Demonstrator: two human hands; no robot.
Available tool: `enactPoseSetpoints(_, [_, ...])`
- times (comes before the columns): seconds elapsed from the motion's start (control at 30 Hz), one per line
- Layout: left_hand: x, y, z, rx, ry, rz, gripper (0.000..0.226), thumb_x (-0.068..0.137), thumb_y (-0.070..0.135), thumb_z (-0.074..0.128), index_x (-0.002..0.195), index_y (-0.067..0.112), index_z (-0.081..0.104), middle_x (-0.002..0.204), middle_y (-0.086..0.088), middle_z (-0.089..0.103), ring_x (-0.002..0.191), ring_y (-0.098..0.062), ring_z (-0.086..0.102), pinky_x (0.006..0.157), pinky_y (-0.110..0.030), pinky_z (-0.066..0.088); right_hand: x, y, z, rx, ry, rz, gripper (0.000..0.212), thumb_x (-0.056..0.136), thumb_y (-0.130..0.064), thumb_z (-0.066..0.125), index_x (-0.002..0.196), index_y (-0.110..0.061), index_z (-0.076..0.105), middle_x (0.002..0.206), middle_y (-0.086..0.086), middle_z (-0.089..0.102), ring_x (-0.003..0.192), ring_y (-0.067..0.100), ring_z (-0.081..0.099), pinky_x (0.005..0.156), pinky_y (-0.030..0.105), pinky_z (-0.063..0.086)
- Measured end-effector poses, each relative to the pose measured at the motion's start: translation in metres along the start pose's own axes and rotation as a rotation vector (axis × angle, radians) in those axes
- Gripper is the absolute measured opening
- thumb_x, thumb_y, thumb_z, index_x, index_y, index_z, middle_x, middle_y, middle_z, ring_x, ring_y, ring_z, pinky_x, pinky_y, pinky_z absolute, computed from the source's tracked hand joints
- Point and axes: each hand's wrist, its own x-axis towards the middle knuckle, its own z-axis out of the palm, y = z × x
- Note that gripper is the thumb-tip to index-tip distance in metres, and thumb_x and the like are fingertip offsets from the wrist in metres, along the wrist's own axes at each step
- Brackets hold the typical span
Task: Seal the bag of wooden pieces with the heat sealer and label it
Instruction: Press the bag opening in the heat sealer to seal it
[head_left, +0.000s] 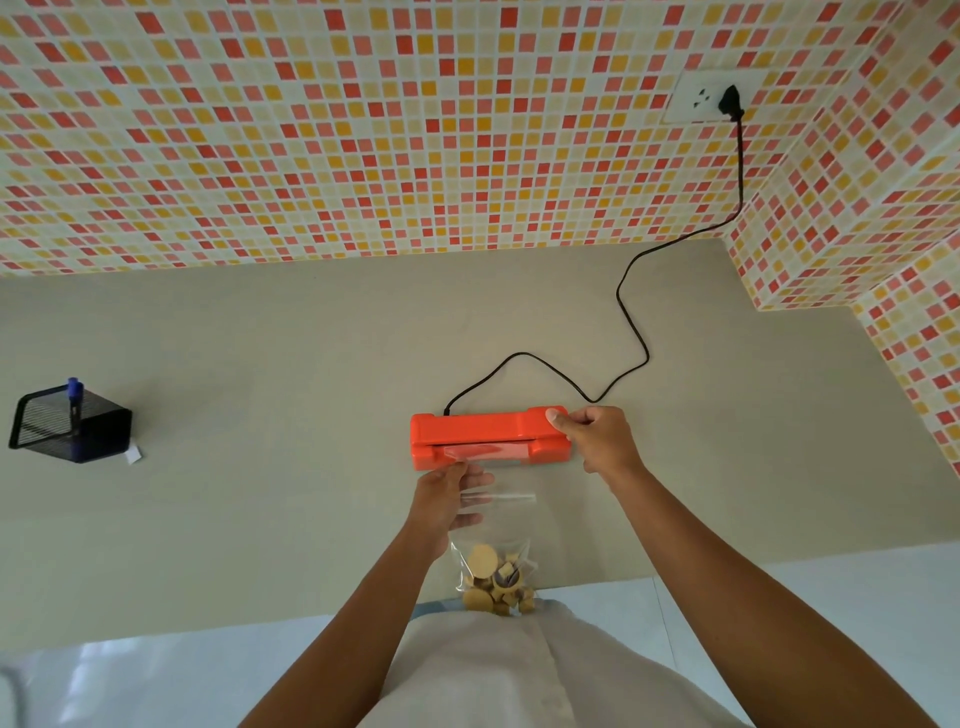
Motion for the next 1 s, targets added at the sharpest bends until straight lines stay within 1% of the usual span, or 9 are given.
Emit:
enactPoseSetpoints(0.2, [0.001, 0.000, -0.001, -0.003, -0.001, -0.001, 0.035, 0.103, 0.033, 0.043, 0.110, 0.009, 0.067, 0.102, -0.003, 0.076, 0.083, -0.019, 0.070, 0.072, -0.035, 0.054, 0.000, -0.001, 0.000, 0.010, -0.005, 0.005, 0.038, 0.083, -0.033, 0.081, 0.080, 0.002, 0.066, 0.065, 0.007, 0.057, 0.044, 0.013, 0.042, 0.038, 0.021, 0.033])
enactPoseSetpoints(0.33, [0.000, 0.001, 0.000, 0.002, -0.003, 0.000, 0.034, 0.103, 0.032, 0.042, 0.110, 0.009, 0.067, 0.102, -0.003, 0.076, 0.083, -0.020, 0.070, 0.072, -0.035, 0.054, -0.001, -0.002, 0.001, 0.005, 0.001, 0.003, 0.034, 0.082, -0.033, 0.081, 0.072, -0.006, 0.063, 0.066, 0.006, 0.059, 0.046, 0.012, 0.044, 0.044, 0.023, 0.035])
enactPoseSetpoints(0.47, [0.000, 0.001, 0.000, 0.007, -0.004, -0.001, 0.034, 0.103, 0.032, 0.042, 0.108, 0.010, 0.067, 0.102, -0.003, 0.076, 0.085, -0.021, 0.071, 0.071, -0.034, 0.054, 0.002, -0.005, -0.001, -0.038, 0.009, -0.009, 0.032, 0.080, -0.031, 0.083, 0.071, -0.006, 0.065, 0.056, -0.001, 0.053, 0.047, 0.012, 0.045, 0.049, 0.025, 0.036])
enactPoseSetpoints(0.57, [0.000, 0.002, -0.001, 0.010, -0.009, -0.003, 0.034, 0.103, 0.033, 0.042, 0.107, 0.010, 0.067, 0.104, -0.004, 0.076, 0.085, -0.021, 0.071, 0.070, -0.035, 0.054, 0.001, -0.008, -0.002, -0.049, 0.025, -0.019, 0.033, 0.079, -0.031, 0.084, 0.075, -0.002, 0.069, 0.054, -0.002, 0.053, 0.046, 0.012, 0.044, 0.050, 0.025, 0.036])
enactPoseSetpoints(0.63, [0.000, 0.003, -0.001, 0.015, -0.013, 0.000, 0.034, 0.103, 0.033, 0.042, 0.106, 0.011, 0.067, 0.103, -0.004, 0.076, 0.084, -0.021, 0.071, 0.070, -0.035, 0.054, -0.002, -0.012, -0.002, -0.045, 0.034, -0.028, 0.034, 0.078, -0.031, 0.084, 0.072, -0.002, 0.069, 0.057, 0.000, 0.056, 0.044, 0.010, 0.046, 0.051, 0.025, 0.037])
enactPoseSetpoints(0.73, [-0.001, 0.004, -0.001, 0.020, -0.015, 0.003, 0.034, 0.103, 0.033, 0.042, 0.103, 0.011, 0.067, 0.101, -0.003, 0.076, 0.084, -0.021, 0.071, 0.071, -0.035, 0.055, -0.009, -0.021, -0.004, -0.035, 0.047, -0.050, 0.031, 0.078, -0.030, 0.085, 0.063, -0.011, 0.065, 0.073, 0.002, 0.071, 0.034, -0.002, 0.047, 0.050, 0.020, 0.037])
enactPoseSetpoints(0.8, [-0.001, 0.005, -0.001, 0.021, -0.014, 0.002, 0.033, 0.103, 0.033, 0.042, 0.102, 0.011, 0.067, 0.101, -0.003, 0.076, 0.084, -0.021, 0.071, 0.073, -0.037, 0.054, -0.015, -0.029, -0.006, -0.033, 0.060, -0.077, 0.031, 0.076, -0.031, 0.086, 0.062, -0.013, 0.065, 0.077, 0.003, 0.074, 0.032, -0.005, 0.047, 0.050, 0.019, 0.036])
enactPoseSetpoints(0.9, [-0.001, 0.004, -0.001, 0.020, -0.014, 0.005, 0.033, 0.103, 0.033, 0.043, 0.101, 0.012, 0.068, 0.101, -0.004, 0.076, 0.085, -0.023, 0.071, 0.073, -0.037, 0.054, -0.024, -0.045, -0.011, -0.071, 0.076, -0.122, 0.029, 0.075, -0.034, 0.086, 0.063, -0.013, 0.070, 0.066, 0.002, 0.071, 0.041, -0.002, 0.054, 0.055, 0.021, 0.040])
enactPoseSetpoints(1.0, [-0.001, 0.004, -0.001, 0.027, -0.017, 0.012, 0.034, 0.102, 0.034, 0.043, 0.098, 0.012, 0.068, 0.100, -0.003, 0.076, 0.086, -0.023, 0.071, 0.073, -0.037, 0.055, -0.036, -0.063, -0.016, -0.092, 0.071, -0.194, 0.028, 0.076, -0.034, 0.084, 0.070, -0.007, 0.076, 0.071, 0.009, 0.075, 0.060, 0.015, 0.066, 0.063, 0.025, 0.046])
